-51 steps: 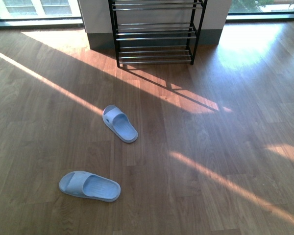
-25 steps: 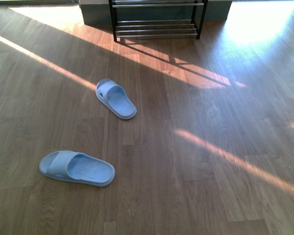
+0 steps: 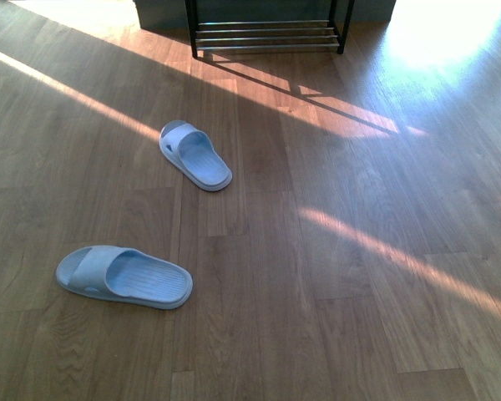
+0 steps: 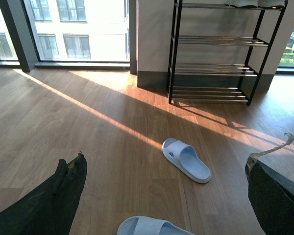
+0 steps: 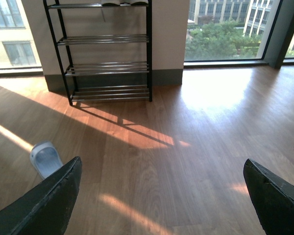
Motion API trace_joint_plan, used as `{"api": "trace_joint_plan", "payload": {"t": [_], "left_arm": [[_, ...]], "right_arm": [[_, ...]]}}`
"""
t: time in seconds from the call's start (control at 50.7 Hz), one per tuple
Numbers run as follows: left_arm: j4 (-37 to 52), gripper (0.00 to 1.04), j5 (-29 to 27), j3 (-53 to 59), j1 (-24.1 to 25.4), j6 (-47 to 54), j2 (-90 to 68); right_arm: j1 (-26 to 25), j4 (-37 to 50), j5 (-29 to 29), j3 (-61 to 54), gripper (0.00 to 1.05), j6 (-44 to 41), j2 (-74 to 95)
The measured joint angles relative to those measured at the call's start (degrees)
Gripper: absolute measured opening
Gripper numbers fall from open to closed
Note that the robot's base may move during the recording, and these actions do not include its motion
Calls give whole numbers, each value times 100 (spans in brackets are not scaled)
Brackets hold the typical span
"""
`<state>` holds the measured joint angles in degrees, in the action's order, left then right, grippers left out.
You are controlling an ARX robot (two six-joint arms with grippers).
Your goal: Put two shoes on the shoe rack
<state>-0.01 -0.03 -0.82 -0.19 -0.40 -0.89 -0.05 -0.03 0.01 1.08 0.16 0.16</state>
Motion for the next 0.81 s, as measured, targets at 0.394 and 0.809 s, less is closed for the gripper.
{"api": "trace_joint_plan", "payload": {"t": [0.394,0.809], "left_arm": [[0,95,0,0,0,0,0],[0,95,0,0,0,0,0]], "right_arm": [[0,0,0,0,96,0,0],[0,0,0,0,96,0,0]]}}
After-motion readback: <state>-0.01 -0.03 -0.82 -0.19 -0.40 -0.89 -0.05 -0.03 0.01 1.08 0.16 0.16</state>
